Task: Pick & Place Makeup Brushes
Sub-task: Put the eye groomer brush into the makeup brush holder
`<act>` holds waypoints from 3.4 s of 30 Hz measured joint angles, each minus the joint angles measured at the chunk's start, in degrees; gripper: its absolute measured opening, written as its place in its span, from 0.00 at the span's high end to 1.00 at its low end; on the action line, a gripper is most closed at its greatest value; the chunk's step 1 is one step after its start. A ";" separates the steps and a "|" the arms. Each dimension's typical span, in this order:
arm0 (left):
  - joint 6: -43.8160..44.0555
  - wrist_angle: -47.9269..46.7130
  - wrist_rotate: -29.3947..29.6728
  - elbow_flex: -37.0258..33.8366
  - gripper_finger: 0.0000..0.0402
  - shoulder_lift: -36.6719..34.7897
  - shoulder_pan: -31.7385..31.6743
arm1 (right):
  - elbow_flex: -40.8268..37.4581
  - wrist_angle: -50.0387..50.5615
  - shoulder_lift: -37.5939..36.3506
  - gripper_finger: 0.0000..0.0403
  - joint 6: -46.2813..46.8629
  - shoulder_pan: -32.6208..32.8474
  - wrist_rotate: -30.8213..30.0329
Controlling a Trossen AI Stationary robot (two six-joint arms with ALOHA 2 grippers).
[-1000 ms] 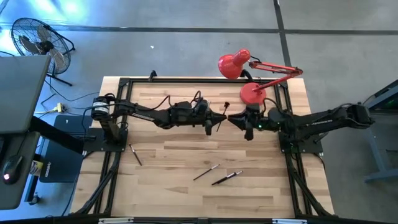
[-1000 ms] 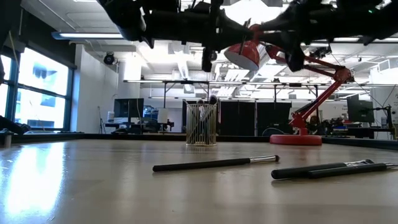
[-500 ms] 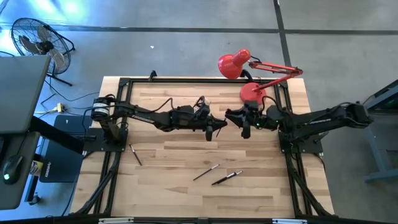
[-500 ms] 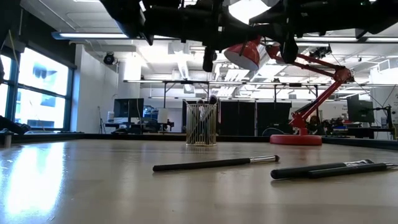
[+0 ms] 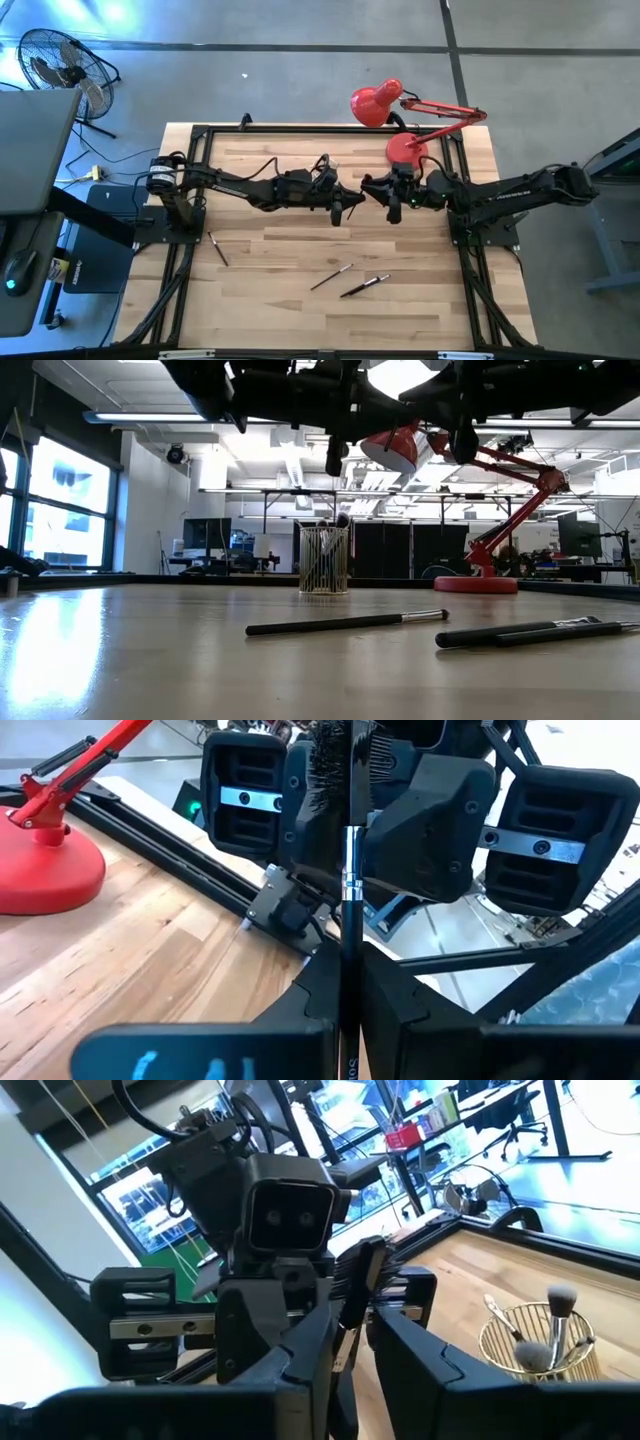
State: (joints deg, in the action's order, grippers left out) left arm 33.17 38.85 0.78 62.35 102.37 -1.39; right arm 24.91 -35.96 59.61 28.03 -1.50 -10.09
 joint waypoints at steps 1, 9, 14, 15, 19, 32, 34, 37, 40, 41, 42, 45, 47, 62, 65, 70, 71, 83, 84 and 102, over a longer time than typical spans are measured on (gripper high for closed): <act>0.00 0.02 0.00 0.00 0.97 0.00 0.00 | 0.00 -0.14 0.00 0.85 -0.02 0.00 0.13; -0.94 -0.03 0.00 0.00 0.94 0.00 0.00 | -0.02 -0.25 -0.07 0.95 -0.64 0.00 1.53; -0.29 -0.05 0.37 0.00 0.87 0.00 0.00 | -0.04 0.05 -0.07 0.98 -1.64 0.00 2.11; -0.18 -0.01 0.42 0.00 0.86 -0.01 -0.05 | -0.06 0.17 -0.06 0.98 -1.81 0.00 2.27; -0.15 0.15 0.39 0.00 0.83 -0.09 -0.07 | -0.07 0.37 -0.04 0.97 -1.86 -0.02 2.49; -5.12 -10.74 -4.56 0.15 0.81 -2.43 -2.49 | -0.09 0.83 -0.04 0.97 -2.72 -0.02 2.27; -5.16 -15.07 -6.92 -0.17 0.81 -3.69 -3.52 | -0.15 1.19 0.04 0.97 -2.71 -0.04 1.47; -6.58 -18.91 -10.16 0.04 0.81 -5.75 -5.28 | -0.15 0.94 -0.09 0.98 -2.93 -0.01 1.29; -9.62 -26.45 -10.74 -0.08 0.81 -8.93 -6.72 | -0.15 1.53 -0.02 0.98 -4.88 0.00 -0.11; -10.96 -28.78 -10.47 -0.04 0.81 -9.99 -7.12 | -0.15 1.49 -0.04 0.98 -5.22 0.00 -1.12; -12.30 -31.54 -10.31 -0.07 0.81 -11.22 -7.49 | -0.15 1.40 -0.04 0.98 -5.47 0.00 -2.17; -16.47 -36.27 -9.86 -0.09 0.81 -14.59 -8.81 | -0.15 1.46 -0.04 0.98 -5.60 0.02 -5.40; -19.44 -38.98 -9.77 -0.62 0.81 -17.24 -9.94 | -0.15 1.40 -0.04 0.98 -5.65 0.02 -7.20; -23.92 -36.86 -16.92 -21.50 0.81 -36.03 -23.90 | 16.50 5.87 15.28 0.98 -19.38 4.50 -22.66; -23.90 -35.12 -17.19 -23.42 0.81 -36.94 -24.68 | 22.33 7.64 21.13 0.98 -23.01 4.39 -23.89; -24.46 -35.63 -20.38 -23.80 0.81 -36.96 -24.87 | 29.70 8.78 29.66 0.98 -27.80 2.97 -27.12; -24.52 -35.65 -21.21 -23.80 0.81 -36.96 -24.87 | 30.78 8.81 31.00 0.98 -28.33 2.47 -27.54; -25.42 -37.82 -24.35 -23.80 0.81 -36.96 -24.87 | 31.99 8.88 38.75 0.96 -21.24 -4.01 -21.84; -25.43 -37.79 -24.52 -23.80 0.81 -36.96 -24.85 | 31.67 9.18 38.75 0.94 -20.34 -4.35 -21.12; -26.04 -37.75 -23.94 -23.80 0.81 -36.83 -24.87 | 31.08 9.57 38.73 0.79 -19.45 -5.35 -21.11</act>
State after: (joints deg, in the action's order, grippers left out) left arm 7.13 1.10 -23.16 38.54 65.54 -26.25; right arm 55.99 -26.39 98.35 8.58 -6.85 -31.20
